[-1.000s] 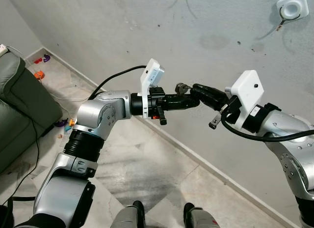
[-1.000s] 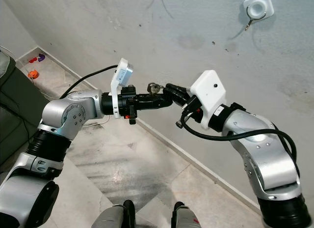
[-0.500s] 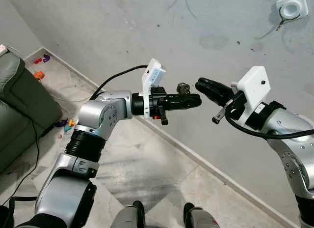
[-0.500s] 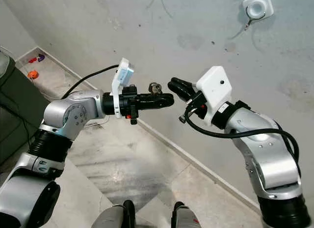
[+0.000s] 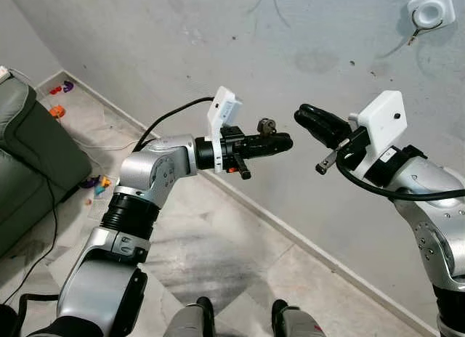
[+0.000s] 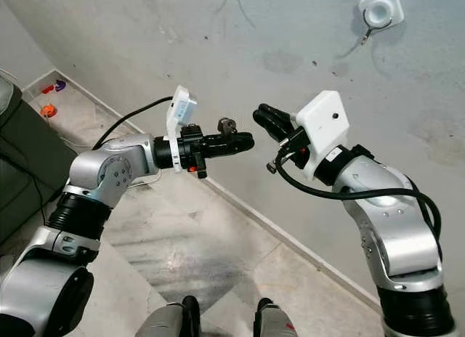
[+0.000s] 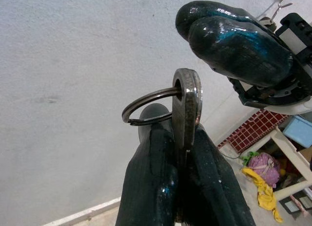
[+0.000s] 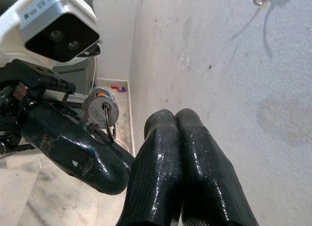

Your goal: Hang keys on a hook

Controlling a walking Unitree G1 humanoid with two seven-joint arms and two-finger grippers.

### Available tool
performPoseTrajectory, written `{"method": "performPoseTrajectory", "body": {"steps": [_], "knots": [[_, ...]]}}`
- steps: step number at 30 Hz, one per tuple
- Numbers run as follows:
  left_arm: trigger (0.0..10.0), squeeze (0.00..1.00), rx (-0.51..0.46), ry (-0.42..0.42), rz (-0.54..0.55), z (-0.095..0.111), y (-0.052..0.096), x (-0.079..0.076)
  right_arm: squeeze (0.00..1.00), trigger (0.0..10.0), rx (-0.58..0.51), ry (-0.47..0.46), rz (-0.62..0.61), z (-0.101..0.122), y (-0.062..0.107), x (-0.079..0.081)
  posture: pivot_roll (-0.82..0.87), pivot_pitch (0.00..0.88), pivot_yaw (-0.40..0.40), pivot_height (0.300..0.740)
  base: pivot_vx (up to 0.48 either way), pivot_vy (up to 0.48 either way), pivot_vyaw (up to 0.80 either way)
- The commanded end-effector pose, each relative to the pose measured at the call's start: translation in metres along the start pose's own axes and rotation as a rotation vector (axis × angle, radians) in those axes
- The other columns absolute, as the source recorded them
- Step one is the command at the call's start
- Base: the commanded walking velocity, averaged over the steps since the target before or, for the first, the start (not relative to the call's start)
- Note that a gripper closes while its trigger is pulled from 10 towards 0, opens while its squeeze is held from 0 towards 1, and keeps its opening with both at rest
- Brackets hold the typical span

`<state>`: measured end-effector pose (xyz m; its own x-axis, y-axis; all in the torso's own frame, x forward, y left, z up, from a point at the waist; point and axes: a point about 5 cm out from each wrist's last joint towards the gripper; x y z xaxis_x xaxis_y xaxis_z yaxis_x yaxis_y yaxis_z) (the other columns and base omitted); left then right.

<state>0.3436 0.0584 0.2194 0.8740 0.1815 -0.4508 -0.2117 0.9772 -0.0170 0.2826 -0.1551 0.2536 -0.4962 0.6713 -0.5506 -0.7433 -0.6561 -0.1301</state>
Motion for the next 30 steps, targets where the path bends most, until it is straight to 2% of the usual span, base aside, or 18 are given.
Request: {"method": "performPoseTrajectory", "body": {"steps": [1, 2, 3, 4, 5, 8, 9, 15, 18, 30], "knots": [[10.0, 0.0, -0.008, -0.017, 0.009, 0.006, 0.002, 0.0, 0.0, 0.0, -0.023, 0.009, -0.003, 0.003, 0.001, -0.003, -0.15, 0.199, 0.116, 0.74, 0.0, 0.0, 0.0], [10.0, 0.0, -0.01, -0.017, 0.01, 0.007, 0.003, 0.001, 0.0, 0.0, -0.029, 0.018, -0.016, 0.004, 0.001, -0.005, -0.14, 0.199, 0.116, 0.74, 0.0, 0.0, 0.0], [10.0, 0.0, -0.01, -0.018, 0.011, 0.007, 0.003, 0.001, 0.0, 9.4, -0.035, 0.026, -0.019, 0.005, 0.002, -0.006, -0.14, 0.198, 0.118, 0.74, 0.0, 0.0, 0.0], [10.0, 0.0, -0.009, -0.018, 0.011, 0.007, 0.003, 0.001, 0.0, 9.4, -0.037, 0.031, -0.017, 0.006, 0.003, -0.006, -0.14, 0.198, 0.118, 0.74, 0.0, 0.0, 0.0], [10.0, 0.0, -0.009, -0.018, 0.011, 0.007, 0.003, 0.001, 0.0, 10.0, -0.037, 0.036, -0.016, 0.006, 0.003, -0.007, -0.14, 0.196, 0.119, 0.74, 0.0, 0.0, 0.0], [10.0, 0.0, -0.007, -0.018, 0.008, 0.008, 0.003, 0.001, 0.0, 10.0, -0.003, 0.08, -0.038, 0.003, 0.004, -0.01, -0.14, 0.197, 0.12, 0.74, 0.0, 0.0, 0.0], [10.0, 0.0, -0.005, -0.018, 0.007, 0.008, 0.003, 0.001, 1.0, 10.0, 0.001, 0.066, -0.046, 0.002, 0.004, -0.01, -0.14, 0.197, 0.121, 0.74, 0.0, 0.0, 0.0], [10.0, 0.0, -0.001, -0.023, -0.006, 0.009, 0.0, 0.0, 1.0, 10.0, -0.007, 0.003, 0.032, 0.0, 0.002, 0.005, -0.14, 0.199, 0.126, 0.74, 0.0, 0.0, 0.0], [10.0, 0.0, 0.003, -0.026, -0.016, 0.01, -0.002, -0.002, 1.0, 10.0, -0.003, 0.002, 0.055, -0.001, 0.001, 0.009, -0.14, 0.2, 0.128, 0.74, 0.0, 0.0, 0.0], [10.0, 0.0, 0.009, -0.029, -0.028, 0.01, -0.006, -0.002, 1.0, 10.0, -0.022, -0.018, 0.058, 0.003, -0.005, 0.015, -0.15, 0.198, 0.131, 0.74, 0.0, 0.0, 0.0]]}}
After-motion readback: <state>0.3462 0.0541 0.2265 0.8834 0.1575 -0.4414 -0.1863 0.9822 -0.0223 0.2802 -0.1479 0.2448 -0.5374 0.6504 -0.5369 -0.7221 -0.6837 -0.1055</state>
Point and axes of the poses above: a point about 5 cm out from each wrist's last joint towards the gripper, its own y axis pointing back from the gripper into the wrist, its own z axis along the axis of the wrist's last joint, x = y × z, and after that the axes turned 11 degrees about y, right-handed
